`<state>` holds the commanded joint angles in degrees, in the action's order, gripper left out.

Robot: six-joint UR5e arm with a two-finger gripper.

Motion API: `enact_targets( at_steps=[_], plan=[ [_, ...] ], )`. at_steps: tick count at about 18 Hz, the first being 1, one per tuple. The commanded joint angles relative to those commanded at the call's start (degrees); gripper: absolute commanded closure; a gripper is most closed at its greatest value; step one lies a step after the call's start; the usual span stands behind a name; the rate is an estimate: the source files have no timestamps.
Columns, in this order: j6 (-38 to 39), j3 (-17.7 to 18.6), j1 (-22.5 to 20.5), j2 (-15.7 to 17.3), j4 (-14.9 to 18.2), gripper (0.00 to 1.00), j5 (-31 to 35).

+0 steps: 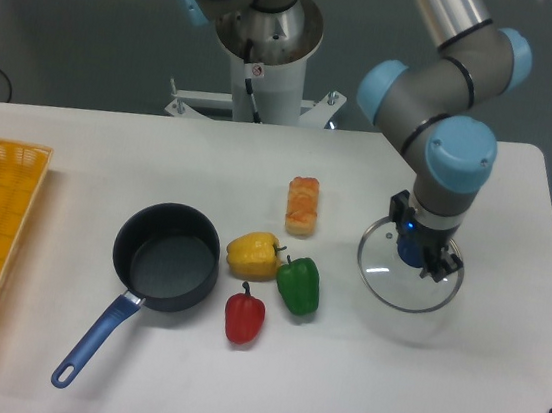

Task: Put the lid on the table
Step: 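Carry the glass lid by its knob away from the peppers, then lower the glass lid flat onto the table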

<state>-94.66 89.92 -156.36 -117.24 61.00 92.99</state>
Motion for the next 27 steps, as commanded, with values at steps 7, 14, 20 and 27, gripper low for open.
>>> enact_targets(
  at_steps=[7,14,20,27],
  plan=[
    [-0.8,-1.8,-0.4,-4.1,-1.3,0.33,0.3],
    [-0.8,-2.6,-0.4,-6.7,-3.1,0.33,0.4],
    [-0.7,-2.6,-0.4,-7.6,-3.8,0.33,0.4],
    [-0.8,-2.7,-0.4,-8.3,-4.9,0.33,0.4]
  ],
)
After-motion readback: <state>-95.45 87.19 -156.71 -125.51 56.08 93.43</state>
